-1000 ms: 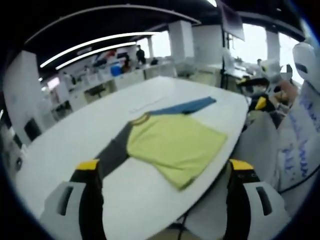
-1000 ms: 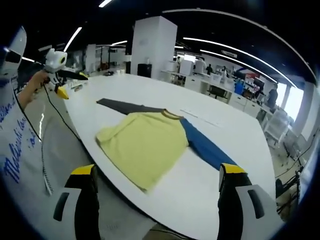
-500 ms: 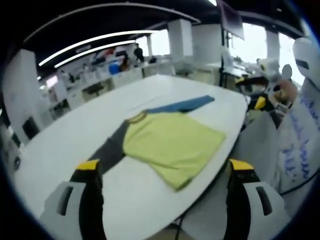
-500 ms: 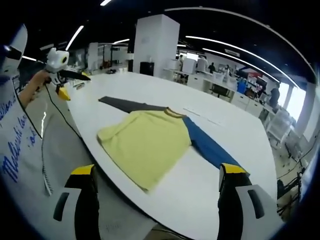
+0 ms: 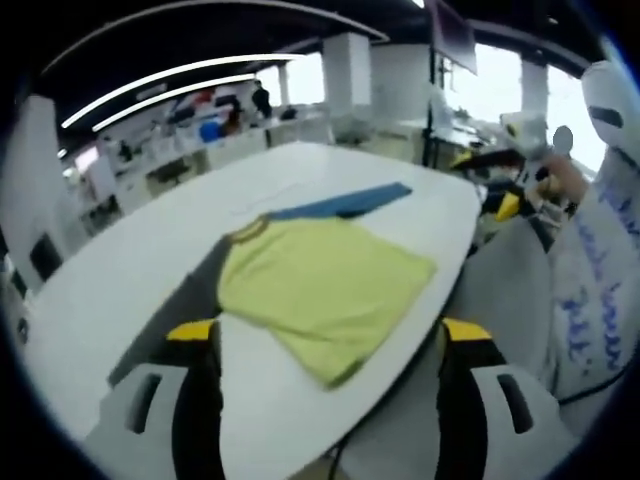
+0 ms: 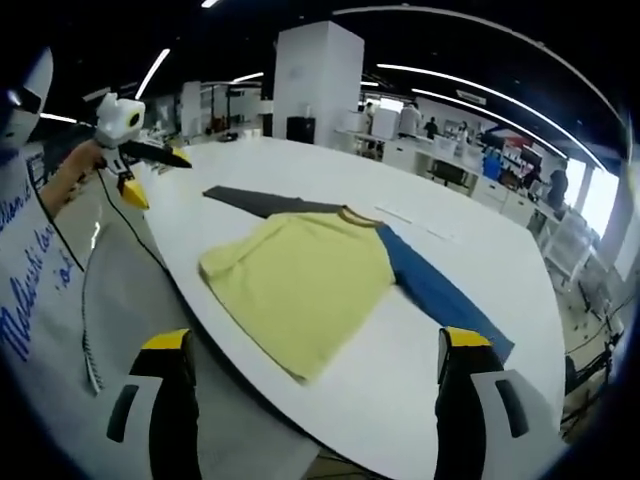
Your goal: Fold the garment on the visible template until the final outline fits inside the template.
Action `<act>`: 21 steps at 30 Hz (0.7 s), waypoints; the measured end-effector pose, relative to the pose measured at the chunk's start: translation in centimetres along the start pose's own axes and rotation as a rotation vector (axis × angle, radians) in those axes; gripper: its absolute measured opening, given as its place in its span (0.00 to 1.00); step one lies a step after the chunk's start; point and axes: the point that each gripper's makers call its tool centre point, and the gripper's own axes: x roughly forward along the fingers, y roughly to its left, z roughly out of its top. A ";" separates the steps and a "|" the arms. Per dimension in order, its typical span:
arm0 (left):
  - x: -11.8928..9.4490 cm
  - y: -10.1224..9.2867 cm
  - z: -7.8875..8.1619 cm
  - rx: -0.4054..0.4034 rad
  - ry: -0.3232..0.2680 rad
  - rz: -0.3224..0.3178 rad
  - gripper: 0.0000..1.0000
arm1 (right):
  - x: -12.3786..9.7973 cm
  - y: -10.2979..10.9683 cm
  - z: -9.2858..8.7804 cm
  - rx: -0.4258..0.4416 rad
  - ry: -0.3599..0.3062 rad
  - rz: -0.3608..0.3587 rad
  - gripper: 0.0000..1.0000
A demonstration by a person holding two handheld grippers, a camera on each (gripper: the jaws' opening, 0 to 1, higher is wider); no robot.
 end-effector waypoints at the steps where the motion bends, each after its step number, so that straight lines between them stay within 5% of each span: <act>1: 0.5 -0.4 0.1 0.015 -0.008 -0.017 0.82 | 0.3 0.4 -0.4 -0.001 0.018 0.024 0.95; 8: 3.3 -0.8 -1.3 0.045 0.069 -0.018 0.74 | 1.6 1.3 -1.0 0.012 0.027 0.052 0.92; 11: 4.2 -0.7 -3.1 0.068 0.168 0.001 0.68 | 2.2 1.6 -1.6 0.015 0.046 0.063 0.89; 21: 7.1 -2.2 -4.2 0.017 0.170 -0.078 0.53 | 3.5 2.5 -2.6 0.042 0.060 0.100 0.77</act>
